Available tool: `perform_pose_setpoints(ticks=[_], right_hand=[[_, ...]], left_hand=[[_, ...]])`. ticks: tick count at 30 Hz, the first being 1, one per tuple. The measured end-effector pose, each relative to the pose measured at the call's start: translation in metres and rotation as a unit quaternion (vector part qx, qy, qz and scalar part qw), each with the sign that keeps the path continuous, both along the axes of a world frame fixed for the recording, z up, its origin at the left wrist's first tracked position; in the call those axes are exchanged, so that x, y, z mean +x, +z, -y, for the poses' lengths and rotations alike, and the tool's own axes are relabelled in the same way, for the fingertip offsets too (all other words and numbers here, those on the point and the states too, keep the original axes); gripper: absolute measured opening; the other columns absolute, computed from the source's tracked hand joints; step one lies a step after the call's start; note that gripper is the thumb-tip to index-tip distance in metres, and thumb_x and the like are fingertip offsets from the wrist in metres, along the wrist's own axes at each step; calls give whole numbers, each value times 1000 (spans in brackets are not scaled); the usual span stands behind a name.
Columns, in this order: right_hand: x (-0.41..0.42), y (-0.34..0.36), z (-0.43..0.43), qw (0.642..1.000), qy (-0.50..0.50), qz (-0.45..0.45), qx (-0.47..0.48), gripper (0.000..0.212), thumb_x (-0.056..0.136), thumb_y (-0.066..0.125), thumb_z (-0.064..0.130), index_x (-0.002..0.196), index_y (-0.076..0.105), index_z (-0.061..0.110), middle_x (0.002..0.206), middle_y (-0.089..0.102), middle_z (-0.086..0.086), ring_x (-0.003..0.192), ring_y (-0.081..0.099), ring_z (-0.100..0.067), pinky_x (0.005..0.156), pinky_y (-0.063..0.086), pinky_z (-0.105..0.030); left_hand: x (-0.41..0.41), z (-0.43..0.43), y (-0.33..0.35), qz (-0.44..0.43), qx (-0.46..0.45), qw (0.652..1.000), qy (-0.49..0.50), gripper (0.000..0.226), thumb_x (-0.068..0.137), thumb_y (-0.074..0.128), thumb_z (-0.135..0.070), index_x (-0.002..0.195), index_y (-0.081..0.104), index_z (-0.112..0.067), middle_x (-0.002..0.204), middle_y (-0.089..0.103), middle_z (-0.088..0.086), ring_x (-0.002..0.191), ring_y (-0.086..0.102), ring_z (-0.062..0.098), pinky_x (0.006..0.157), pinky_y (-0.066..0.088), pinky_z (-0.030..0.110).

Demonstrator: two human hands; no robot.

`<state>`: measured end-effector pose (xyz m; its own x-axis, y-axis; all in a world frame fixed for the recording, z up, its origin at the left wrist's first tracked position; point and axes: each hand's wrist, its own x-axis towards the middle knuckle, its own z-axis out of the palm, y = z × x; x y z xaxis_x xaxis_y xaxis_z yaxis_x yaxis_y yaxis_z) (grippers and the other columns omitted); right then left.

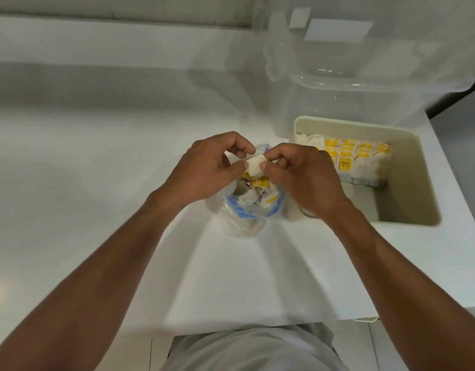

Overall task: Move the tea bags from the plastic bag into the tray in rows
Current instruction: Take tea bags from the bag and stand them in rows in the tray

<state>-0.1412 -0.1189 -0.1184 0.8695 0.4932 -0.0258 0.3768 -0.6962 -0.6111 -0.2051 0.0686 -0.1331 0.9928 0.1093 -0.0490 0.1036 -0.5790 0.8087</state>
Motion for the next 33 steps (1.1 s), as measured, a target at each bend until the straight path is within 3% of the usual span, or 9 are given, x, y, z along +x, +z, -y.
perform_pose_setpoints(ticks=[2, 5, 9, 10, 13, 16, 24, 29, 33], right_hand=[[0, 5, 3, 999, -3, -31, 9, 3, 88, 67, 33, 85, 68, 35, 66, 70, 15, 68, 64, 1, 69, 47, -19], [-4, 9, 5, 996, -18, -77, 50, 8, 84, 72, 35, 86, 71, 28, 69, 72, 13, 68, 68, 0, 78, 55, -32], [-8, 11, 9, 989, -51, -102, 89, 29, 73, 77, 55, 79, 72, 27, 71, 72, 10, 72, 69, -6, 78, 56, -37], [-8, 10, 11, 990, -57, -99, 87, 27, 72, 79, 53, 78, 71, 28, 69, 71, 11, 71, 68, -6, 76, 55, -33], [-7, 6, 14, 996, -47, -65, 43, 11, 79, 76, 29, 84, 68, 34, 69, 61, 16, 66, 61, -5, 69, 45, -21], [-8, 10, 14, 998, -21, -58, 19, 27, 79, 71, 18, 101, 64, 33, 73, 60, 18, 65, 58, -1, 65, 43, -17], [-7, 15, 17, 999, -26, -22, 16, 15, 83, 64, 20, 88, 67, 34, 70, 62, 19, 68, 58, 0, 65, 42, -14], [-8, 14, 19, 994, -48, -63, 71, 34, 83, 66, 19, 113, 61, 34, 73, 58, 22, 71, 62, -4, 72, 47, -25], [-7, 12, 17, 992, -65, -75, 76, 33, 81, 71, 19, 109, 61, 32, 74, 63, 20, 66, 60, 2, 73, 48, -23]], left_hand=[[0, 0, 0, -16, 12, 1000, -8, 14, 89, 69, -25, 98, 70, -35, 94, 70, -18, 70, 62, 7, 69, 51, 26], [0, 3, 2, -34, 32, 999, -2, 15, 90, 66, -22, 94, 70, -36, 88, 69, -16, 67, 62, 5, 68, 52, 29], [-3, 8, 6, -78, 158, 984, -27, 10, 89, 64, -31, 88, 61, -41, 91, 68, -19, 73, 61, 8, 66, 51, 30], [-4, 11, 7, -103, 189, 976, -42, 4, 87, 64, -38, 86, 61, -40, 89, 68, -20, 76, 61, 8, 65, 49, 28], [-4, 21, 4, -131, 297, 945, -50, 32, 77, 62, -66, 84, 65, -35, 81, 66, -16, 77, 60, 11, 63, 44, 26], [-3, 28, 1, -113, 344, 931, -53, 29, 80, 61, -62, 86, 66, -34, 80, 64, -12, 78, 59, 15, 61, 38, 25], [3, 14, 16, -125, 65, 990, -13, 9, 83, 68, -33, 89, 62, -29, 85, 70, -14, 83, 65, 11, 75, 55, 38], [2, 8, 19, -128, -87, 988, 15, 25, 90, 63, -18, 104, 56, -37, 81, 75, -5, 77, 67, 19, 69, 53, 37], [2, 12, 19, -140, -138, 980, 10, 26, 92, 56, -7, 97, 69, -29, 88, 75, 0, 79, 69, 18, 64, 55, 26]])
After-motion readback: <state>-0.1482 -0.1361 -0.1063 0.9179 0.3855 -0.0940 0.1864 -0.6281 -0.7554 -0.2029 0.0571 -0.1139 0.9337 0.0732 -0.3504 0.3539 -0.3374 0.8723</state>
